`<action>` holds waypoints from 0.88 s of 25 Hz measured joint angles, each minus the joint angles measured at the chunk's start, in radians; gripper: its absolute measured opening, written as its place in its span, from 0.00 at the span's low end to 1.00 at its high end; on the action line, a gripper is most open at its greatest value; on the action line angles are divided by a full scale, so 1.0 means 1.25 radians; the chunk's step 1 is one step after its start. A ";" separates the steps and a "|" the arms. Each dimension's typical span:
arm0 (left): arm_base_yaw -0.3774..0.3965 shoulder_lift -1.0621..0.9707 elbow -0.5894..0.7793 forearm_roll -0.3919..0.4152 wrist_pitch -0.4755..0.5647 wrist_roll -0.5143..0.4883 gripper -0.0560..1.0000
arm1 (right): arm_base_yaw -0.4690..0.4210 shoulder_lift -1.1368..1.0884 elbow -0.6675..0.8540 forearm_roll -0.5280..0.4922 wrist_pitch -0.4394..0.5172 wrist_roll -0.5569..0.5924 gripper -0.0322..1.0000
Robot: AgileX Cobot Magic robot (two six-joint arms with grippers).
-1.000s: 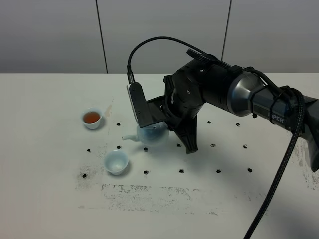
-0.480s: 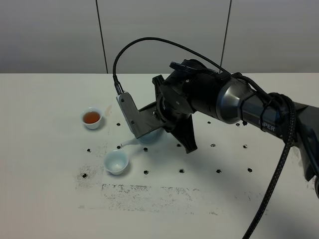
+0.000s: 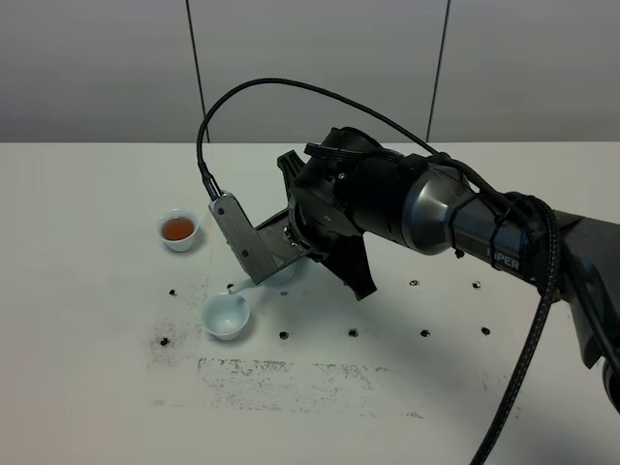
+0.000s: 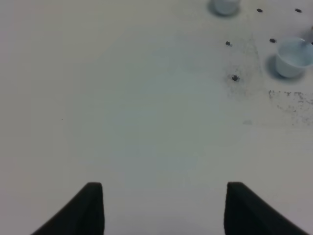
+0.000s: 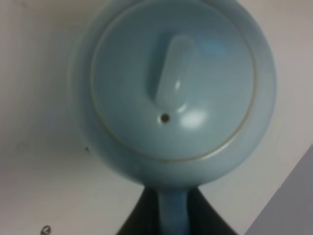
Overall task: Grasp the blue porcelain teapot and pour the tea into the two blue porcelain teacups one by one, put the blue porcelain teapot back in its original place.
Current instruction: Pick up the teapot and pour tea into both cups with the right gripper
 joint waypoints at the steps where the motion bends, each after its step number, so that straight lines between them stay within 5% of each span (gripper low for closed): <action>1: 0.000 0.000 0.000 0.000 0.000 0.000 0.53 | 0.002 0.000 0.000 -0.002 0.000 0.000 0.07; 22: 0.000 0.000 0.000 0.000 0.000 0.000 0.53 | 0.035 0.017 0.000 -0.104 0.000 0.023 0.07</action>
